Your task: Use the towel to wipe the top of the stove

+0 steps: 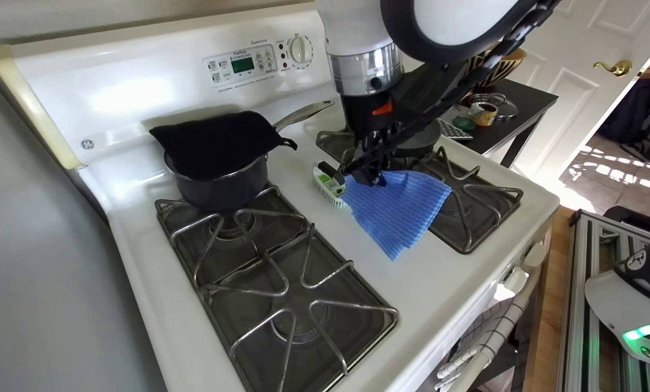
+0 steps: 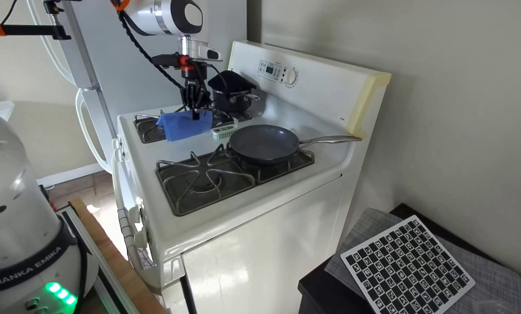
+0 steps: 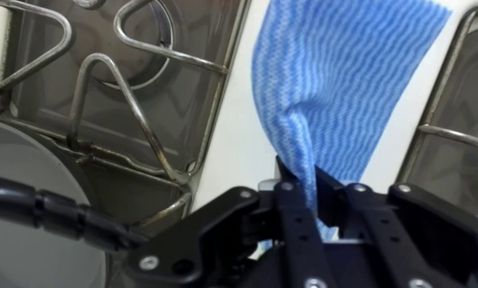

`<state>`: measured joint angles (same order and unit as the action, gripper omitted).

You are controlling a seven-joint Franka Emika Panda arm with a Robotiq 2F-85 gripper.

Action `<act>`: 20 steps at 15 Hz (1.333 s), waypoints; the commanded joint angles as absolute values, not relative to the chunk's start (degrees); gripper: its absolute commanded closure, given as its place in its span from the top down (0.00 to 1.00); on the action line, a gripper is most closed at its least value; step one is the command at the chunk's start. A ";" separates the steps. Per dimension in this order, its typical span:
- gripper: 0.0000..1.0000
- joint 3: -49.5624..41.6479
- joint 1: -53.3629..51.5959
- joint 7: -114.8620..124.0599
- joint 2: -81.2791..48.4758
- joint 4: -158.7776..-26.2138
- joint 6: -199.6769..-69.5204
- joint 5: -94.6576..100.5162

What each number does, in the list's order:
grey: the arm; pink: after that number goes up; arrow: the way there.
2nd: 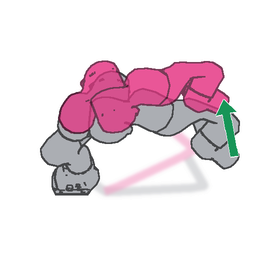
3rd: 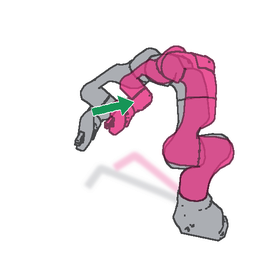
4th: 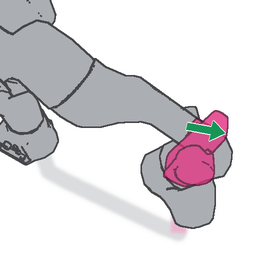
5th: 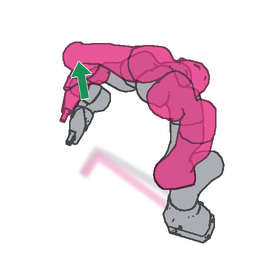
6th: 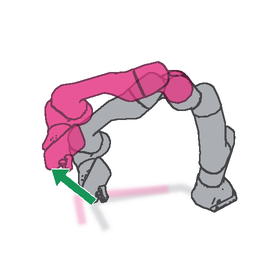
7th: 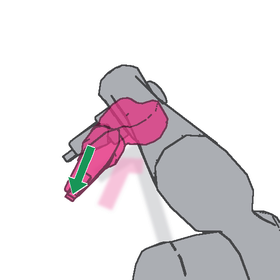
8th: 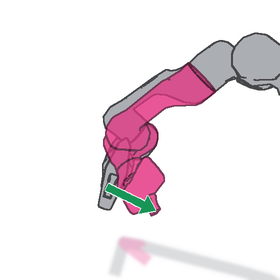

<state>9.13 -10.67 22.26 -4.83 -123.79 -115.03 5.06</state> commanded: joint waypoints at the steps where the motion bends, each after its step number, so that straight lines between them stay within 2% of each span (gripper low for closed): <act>1: 0.00 9.11 -10.80 21.62 -3.99 -127.18 -119.37 5.84; 10: 0.00 9.28 -10.94 20.06 -4.88 -129.27 -123.44 5.58; 11: 0.25 9.31 -11.01 19.80 -4.97 -129.32 -123.11 5.62; 12: 0.27 9.35 -11.08 19.46 -4.99 -129.39 -122.89 5.60; 20: 0.91 9.23 -11.04 18.59 -3.93 -129.15 -120.75 5.57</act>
